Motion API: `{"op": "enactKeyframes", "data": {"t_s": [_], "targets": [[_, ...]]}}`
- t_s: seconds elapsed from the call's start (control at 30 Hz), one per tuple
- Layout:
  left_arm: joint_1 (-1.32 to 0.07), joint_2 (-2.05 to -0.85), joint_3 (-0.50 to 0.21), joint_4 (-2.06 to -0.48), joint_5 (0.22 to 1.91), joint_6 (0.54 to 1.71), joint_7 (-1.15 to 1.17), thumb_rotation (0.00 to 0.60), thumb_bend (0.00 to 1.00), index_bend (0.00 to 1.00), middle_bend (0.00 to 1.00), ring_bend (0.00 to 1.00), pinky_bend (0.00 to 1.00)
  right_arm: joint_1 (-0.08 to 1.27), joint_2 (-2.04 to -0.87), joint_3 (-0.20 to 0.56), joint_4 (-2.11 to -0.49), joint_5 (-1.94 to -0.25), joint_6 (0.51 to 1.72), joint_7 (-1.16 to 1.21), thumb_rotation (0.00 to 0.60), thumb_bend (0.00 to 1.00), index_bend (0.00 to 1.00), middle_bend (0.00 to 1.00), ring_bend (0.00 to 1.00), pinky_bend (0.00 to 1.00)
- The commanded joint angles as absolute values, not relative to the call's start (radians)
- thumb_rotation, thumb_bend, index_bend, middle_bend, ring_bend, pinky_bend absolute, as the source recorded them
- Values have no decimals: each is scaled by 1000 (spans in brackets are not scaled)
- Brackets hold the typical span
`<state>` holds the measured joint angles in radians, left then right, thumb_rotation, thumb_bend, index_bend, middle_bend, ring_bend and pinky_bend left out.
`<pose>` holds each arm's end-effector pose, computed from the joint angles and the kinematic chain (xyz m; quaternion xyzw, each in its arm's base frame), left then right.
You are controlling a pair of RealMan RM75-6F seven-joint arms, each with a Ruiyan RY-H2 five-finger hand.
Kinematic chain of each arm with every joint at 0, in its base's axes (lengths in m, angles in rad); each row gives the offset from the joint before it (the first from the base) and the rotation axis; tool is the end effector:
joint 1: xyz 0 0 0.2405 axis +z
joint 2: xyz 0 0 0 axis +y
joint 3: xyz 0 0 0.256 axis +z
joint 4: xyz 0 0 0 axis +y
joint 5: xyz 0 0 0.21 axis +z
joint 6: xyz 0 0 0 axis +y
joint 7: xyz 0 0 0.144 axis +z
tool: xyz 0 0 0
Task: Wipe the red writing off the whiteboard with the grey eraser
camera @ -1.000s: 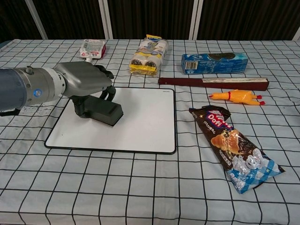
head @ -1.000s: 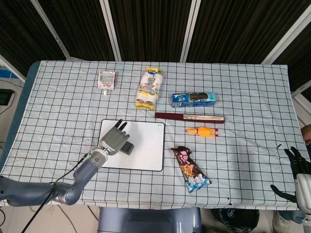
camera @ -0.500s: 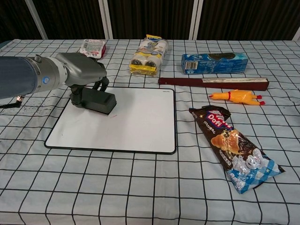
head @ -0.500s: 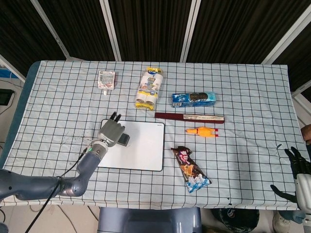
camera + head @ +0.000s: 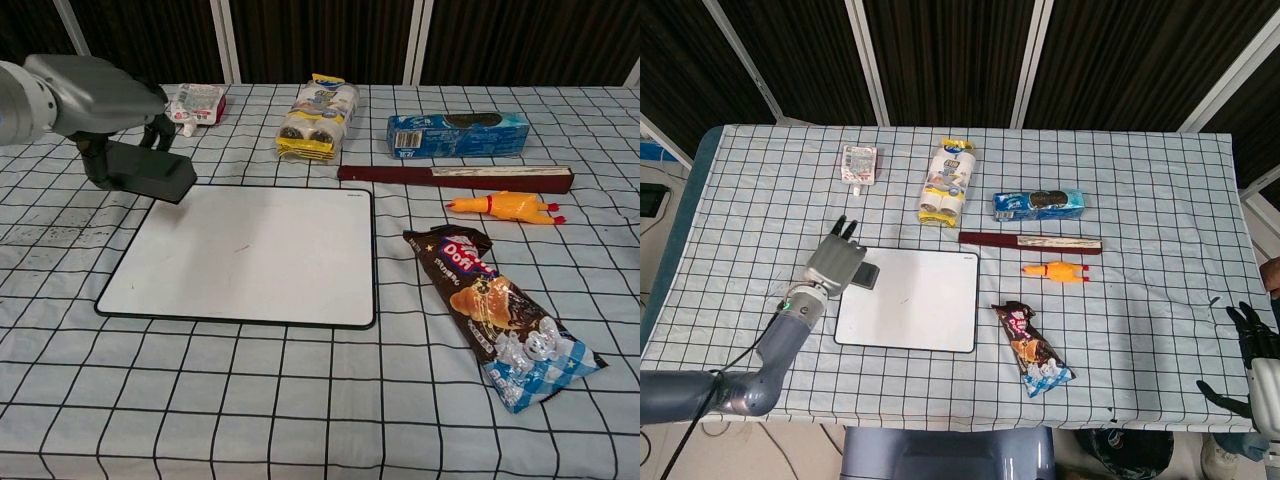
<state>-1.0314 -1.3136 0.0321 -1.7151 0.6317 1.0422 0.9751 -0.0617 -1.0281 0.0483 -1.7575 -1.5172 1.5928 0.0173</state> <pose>-0.1401 0.3586 0.0340 -0.8260 -0.1916 -0.1391 0.5114 -0.3037 -0.1350 0.1877 0.5371 -0.4138 0.4010 0.6160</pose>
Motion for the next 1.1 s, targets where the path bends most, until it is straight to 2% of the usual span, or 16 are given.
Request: {"op": "enactKeyframes", "data": {"t_s": [0.03,0.3,0.4,0.67,0.97,1.1], "targets": [[-976,-1242,73,-1743,704,1050,903,600,298,409,414,0,5,-62,-1029,48,-1758,-1517,1593,15,600,132,6,38,142,187],[-876,-1173,140,-1698,828,1022,747,600,298,408,413,0,5,-61,-1033,46,-1759,-1521,1591,4,600,132,6,38,142,187],[-834,-1174,158,-1630,882,995,659,600,298,408,413,0,5,-61,-1035,46,-1759,-1521,1592,-1,600,132,6,38,142,187],[-766,-1221,156,-1463,1007,933,488,600,298,408,414,0,5,-61,-1036,47,-1758,-1518,1592,-2,600,132,6,38,142,187],[-732,-1279,138,-1362,1070,912,439,600,298,397,400,0,5,-61,-1035,47,-1757,-1520,1593,-1,600,131,6,38,142,187],[-723,-1298,128,-1340,1077,902,441,600,289,353,369,0,5,-61,-1035,47,-1756,-1520,1594,0,600,132,6,38,142,187]]}}
